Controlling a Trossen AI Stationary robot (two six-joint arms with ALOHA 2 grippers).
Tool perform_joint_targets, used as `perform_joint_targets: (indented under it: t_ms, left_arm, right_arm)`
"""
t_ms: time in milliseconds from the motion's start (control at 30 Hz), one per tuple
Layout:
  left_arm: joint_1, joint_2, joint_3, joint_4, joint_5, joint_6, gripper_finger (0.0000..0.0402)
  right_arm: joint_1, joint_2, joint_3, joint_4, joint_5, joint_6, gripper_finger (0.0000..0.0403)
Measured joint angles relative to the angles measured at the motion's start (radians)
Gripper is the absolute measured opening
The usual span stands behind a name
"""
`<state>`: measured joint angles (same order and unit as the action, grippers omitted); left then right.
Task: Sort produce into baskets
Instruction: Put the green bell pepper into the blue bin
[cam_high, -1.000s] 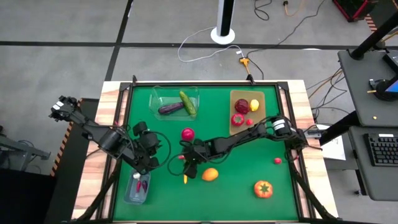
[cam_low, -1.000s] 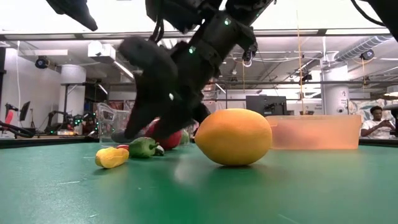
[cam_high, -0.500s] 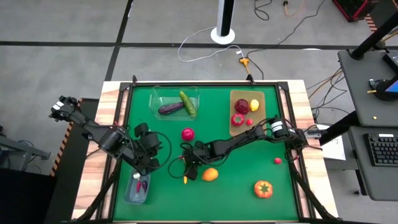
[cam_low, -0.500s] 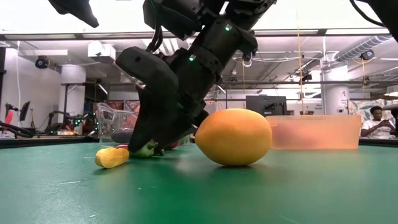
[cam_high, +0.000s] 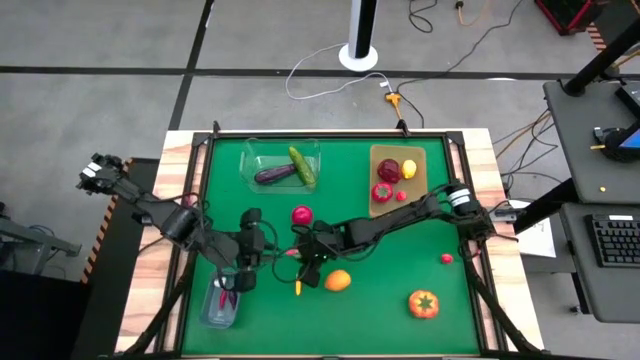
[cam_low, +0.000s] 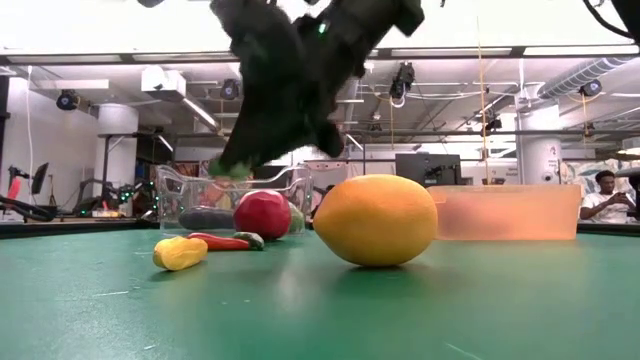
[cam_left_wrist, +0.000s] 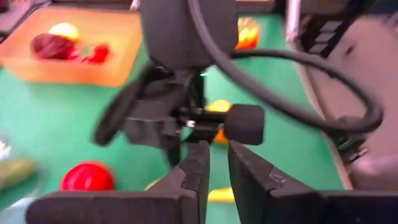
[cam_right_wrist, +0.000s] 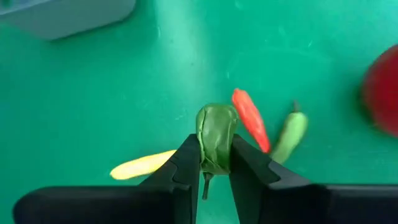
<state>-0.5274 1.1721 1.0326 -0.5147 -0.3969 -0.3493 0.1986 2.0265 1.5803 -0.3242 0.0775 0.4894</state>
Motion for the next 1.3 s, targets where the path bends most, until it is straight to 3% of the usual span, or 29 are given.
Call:
perform_joint_targets:
  t_ms: [167,333,500,767,900,1100,1300]
  left_arm:
    - [0.057,-0.053,-0.191,0.344,0.136,0.015,0.0031]
    - [0.071,-0.066,-0.328,0.585,0.112,-0.108,0.0033]
    - [0.071,-0.060,-0.351,0.609,0.093,-0.185,0.0071]
    - [0.077,-0.059,-0.338,0.612,0.039,-0.146,0.0183]
    - [0.095,-0.059,-0.338,0.631,0.015,-0.124,0.0218]
    - [0.107,-0.056,-0.339,0.665,0.021,-0.077,0.0219]
    - [0.109,-0.056,-0.339,0.683,0.026,-0.048,0.0167]
  right_arm:
    - [0.001,-0.112,0.000,-0.057,0.027,-0.050,0.0059]
    - [0.012,-0.222,0.000,-0.058,0.092,-0.092,0.0059]
    - [0.016,-0.285,0.000,-0.054,0.129,-0.116,0.0059]
    - [0.048,-0.292,0.000,-0.038,0.127,-0.133,0.0059]
    - [0.062,-0.292,0.000,-0.014,0.128,-0.148,0.0059]
    - [0.063,-0.292,0.000,0.025,0.133,-0.167,0.0059]
    - [0.063,-0.292,0.000,0.030,0.133,-0.194,0.0059]
